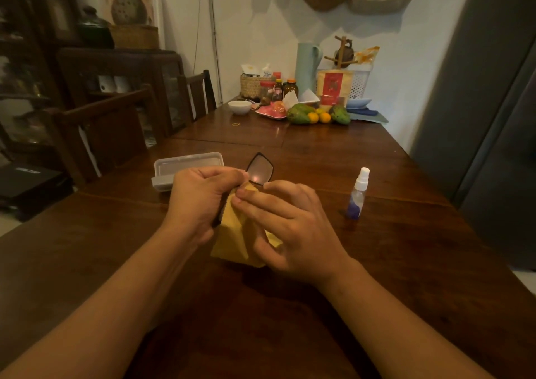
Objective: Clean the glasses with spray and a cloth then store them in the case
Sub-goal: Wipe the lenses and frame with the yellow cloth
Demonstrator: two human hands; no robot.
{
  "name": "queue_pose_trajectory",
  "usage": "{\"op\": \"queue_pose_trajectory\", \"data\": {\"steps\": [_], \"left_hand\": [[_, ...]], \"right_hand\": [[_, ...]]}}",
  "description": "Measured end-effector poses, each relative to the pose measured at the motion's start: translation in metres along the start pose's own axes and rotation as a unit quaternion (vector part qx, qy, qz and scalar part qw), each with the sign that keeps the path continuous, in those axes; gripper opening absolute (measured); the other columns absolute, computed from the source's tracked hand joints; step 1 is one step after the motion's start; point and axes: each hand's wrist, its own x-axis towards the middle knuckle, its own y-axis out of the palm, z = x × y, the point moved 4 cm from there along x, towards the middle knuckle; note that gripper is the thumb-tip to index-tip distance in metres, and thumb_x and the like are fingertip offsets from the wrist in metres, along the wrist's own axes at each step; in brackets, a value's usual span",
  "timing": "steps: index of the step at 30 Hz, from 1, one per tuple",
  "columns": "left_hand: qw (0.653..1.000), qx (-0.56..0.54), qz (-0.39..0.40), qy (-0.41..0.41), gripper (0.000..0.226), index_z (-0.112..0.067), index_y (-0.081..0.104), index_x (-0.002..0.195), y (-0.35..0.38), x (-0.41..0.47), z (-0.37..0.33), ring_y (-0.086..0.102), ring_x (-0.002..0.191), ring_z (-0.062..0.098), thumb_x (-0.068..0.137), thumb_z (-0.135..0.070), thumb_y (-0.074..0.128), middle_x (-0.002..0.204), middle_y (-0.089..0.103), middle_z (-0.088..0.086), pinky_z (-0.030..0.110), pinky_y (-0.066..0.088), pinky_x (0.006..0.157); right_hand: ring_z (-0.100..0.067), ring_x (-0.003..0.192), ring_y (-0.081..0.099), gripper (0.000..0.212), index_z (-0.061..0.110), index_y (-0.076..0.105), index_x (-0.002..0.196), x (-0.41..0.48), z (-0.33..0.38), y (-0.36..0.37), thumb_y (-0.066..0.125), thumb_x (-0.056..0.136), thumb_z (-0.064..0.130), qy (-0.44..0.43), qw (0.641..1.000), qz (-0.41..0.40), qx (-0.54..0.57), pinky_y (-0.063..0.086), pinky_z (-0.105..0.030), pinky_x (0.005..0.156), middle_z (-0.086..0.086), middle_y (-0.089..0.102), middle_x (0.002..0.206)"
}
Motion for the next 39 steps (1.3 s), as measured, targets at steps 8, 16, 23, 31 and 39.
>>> {"op": "queue_pose_trajectory", "data": {"steps": [8, 16, 23, 31, 39], "left_hand": [[1.0, 0.015, 0.005, 0.011, 0.007, -0.002, 0.077, 0.075, 0.0, 0.001, 0.001, 0.067, 0.06, 0.026, 0.075, -0.009, 0.078, 0.073, 0.073, 0.019, 0.033, 0.054, 0.053], [1.0, 0.006, 0.018, 0.01, 0.007, -0.001, 0.076, 0.074, 0.001, 0.001, 0.001, 0.066, 0.061, 0.025, 0.074, -0.008, 0.077, 0.075, 0.073, 0.022, 0.032, 0.055, 0.057], [1.0, 0.018, 0.018, 0.009, 0.007, -0.003, 0.077, 0.075, 0.0, 0.0, 0.001, 0.068, 0.059, 0.023, 0.074, -0.011, 0.078, 0.073, 0.074, 0.018, 0.03, 0.053, 0.053], [1.0, 0.009, 0.028, 0.012, 0.009, 0.001, 0.076, 0.076, 0.003, -0.001, 0.001, 0.067, 0.062, 0.025, 0.075, -0.008, 0.077, 0.075, 0.073, 0.02, 0.03, 0.053, 0.054], [1.0, 0.004, 0.021, 0.01, 0.003, -0.005, 0.078, 0.074, 0.002, 0.0, 0.003, 0.068, 0.057, 0.02, 0.073, -0.008, 0.078, 0.068, 0.074, 0.014, 0.028, 0.053, 0.052]], "right_hand": [[-0.022, 0.126, 0.048, 0.041, 0.028, 0.066, 0.129, -0.006, -0.011, -0.008, 0.059, 0.088, 0.03, 0.004, 0.999, -0.033, 0.004, 0.039, -0.047, 0.091, 0.013, 0.062, 0.134], [-0.019, 0.129, 0.045, 0.047, 0.026, 0.062, 0.134, -0.003, -0.001, -0.003, 0.058, 0.088, 0.03, -0.045, 0.999, 0.001, 0.028, 0.038, -0.044, 0.093, 0.011, 0.057, 0.141], [-0.021, 0.127, 0.049, 0.042, 0.028, 0.065, 0.13, -0.006, -0.011, -0.01, 0.057, 0.088, 0.031, 0.003, 0.999, -0.033, -0.004, 0.038, -0.046, 0.09, 0.013, 0.06, 0.136], [-0.02, 0.127, 0.048, 0.043, 0.026, 0.066, 0.13, -0.004, 0.001, -0.006, 0.058, 0.087, 0.03, -0.094, 0.995, -0.015, 0.021, 0.037, -0.042, 0.09, 0.011, 0.06, 0.137], [-0.022, 0.128, 0.047, 0.048, 0.027, 0.06, 0.137, -0.004, -0.007, -0.007, 0.057, 0.089, 0.033, -0.004, 0.999, -0.032, -0.022, 0.037, -0.044, 0.092, 0.011, 0.056, 0.142]]}}
